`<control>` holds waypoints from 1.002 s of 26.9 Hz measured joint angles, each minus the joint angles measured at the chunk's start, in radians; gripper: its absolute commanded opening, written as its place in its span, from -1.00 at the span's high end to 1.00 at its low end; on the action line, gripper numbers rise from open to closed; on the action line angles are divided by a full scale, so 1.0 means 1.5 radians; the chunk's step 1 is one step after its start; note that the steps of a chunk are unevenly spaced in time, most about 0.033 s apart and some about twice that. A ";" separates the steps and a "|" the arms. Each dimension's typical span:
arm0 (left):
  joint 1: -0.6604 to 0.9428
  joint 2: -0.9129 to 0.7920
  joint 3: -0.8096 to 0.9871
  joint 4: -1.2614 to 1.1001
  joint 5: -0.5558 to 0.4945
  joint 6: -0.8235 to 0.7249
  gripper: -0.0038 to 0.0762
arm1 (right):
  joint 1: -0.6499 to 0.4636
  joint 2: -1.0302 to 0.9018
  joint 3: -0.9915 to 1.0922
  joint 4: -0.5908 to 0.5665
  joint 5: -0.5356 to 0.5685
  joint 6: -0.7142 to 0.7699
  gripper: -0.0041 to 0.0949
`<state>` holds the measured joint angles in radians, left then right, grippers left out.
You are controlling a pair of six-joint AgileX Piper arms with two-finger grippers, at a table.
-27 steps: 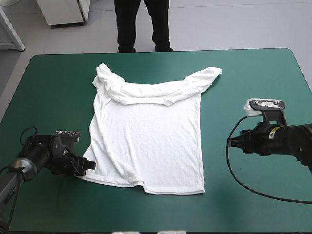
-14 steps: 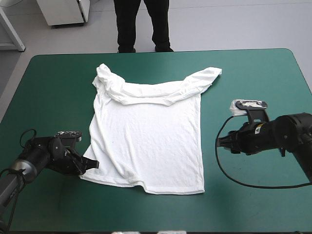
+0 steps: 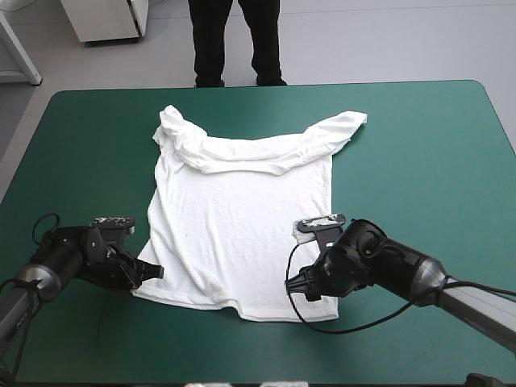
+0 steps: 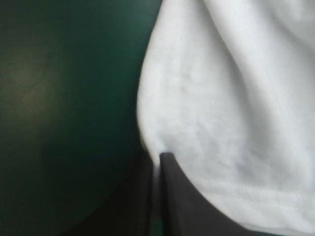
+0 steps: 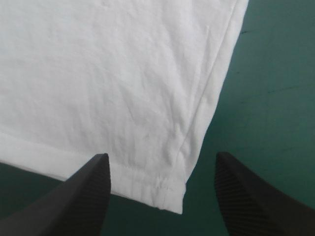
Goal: Fold the cloth
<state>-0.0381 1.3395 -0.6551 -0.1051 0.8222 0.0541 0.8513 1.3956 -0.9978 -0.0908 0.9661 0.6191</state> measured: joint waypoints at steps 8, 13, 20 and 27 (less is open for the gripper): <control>0.000 0.000 0.000 -0.001 -0.001 0.000 0.93 | 0.000 0.025 0.066 0.013 -0.045 0.022 -0.22; 0.000 0.000 0.000 -0.006 -0.001 0.001 0.93 | 0.000 0.026 0.116 0.022 -0.088 0.033 0.02; 0.001 0.002 0.000 -0.020 -0.003 0.019 0.93 | -0.001 0.064 0.107 0.038 -0.080 -0.001 0.81; 0.005 0.005 -0.010 -0.024 0.011 0.032 0.93 | -0.002 0.080 0.087 0.061 -0.069 -0.030 0.95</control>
<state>-0.0312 1.3471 -0.6694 -0.1409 0.8394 0.1020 0.8477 1.5153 -0.8676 0.0000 0.8622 0.5743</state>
